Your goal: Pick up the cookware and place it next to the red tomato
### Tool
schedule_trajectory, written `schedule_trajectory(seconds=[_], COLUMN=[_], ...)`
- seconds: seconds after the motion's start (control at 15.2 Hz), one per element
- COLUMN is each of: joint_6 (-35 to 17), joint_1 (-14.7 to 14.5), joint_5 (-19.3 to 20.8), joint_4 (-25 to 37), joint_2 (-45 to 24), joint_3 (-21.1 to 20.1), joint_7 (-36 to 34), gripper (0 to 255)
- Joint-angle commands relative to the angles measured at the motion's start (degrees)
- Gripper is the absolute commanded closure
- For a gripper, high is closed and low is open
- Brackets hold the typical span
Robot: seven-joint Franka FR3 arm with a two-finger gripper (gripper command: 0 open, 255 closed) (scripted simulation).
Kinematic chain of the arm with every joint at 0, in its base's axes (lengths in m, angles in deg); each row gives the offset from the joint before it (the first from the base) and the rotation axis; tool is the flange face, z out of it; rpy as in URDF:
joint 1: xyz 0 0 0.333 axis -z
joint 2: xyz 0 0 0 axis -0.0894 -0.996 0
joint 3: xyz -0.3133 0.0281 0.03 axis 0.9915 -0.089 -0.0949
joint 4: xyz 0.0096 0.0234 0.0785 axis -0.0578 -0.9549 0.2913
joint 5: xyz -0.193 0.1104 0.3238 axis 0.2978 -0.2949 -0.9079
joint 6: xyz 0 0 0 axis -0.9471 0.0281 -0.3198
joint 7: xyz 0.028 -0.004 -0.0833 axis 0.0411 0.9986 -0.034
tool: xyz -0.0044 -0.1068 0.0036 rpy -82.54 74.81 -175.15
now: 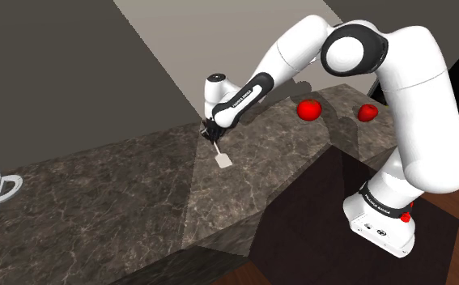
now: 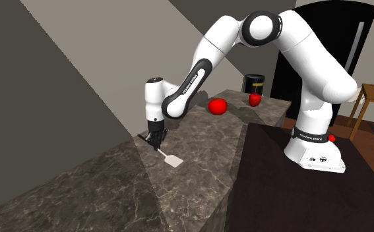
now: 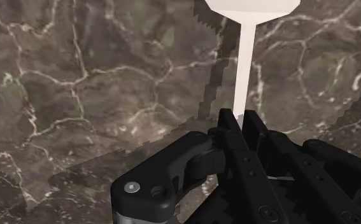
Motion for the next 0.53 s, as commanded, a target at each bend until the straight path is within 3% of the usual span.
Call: schedule_trajectory(seconds=[0.0,0.46], joint_6=[0.8,4.0], joint_1=[0.1,0.7], joint_5=[-0.2,-0.9], joint_4=[-0.5,-1.6], joint_2=[1.3,5.5], joint_3=[-0.2,-1.0], joint_7=[0.1,0.7], gripper=[255,255])
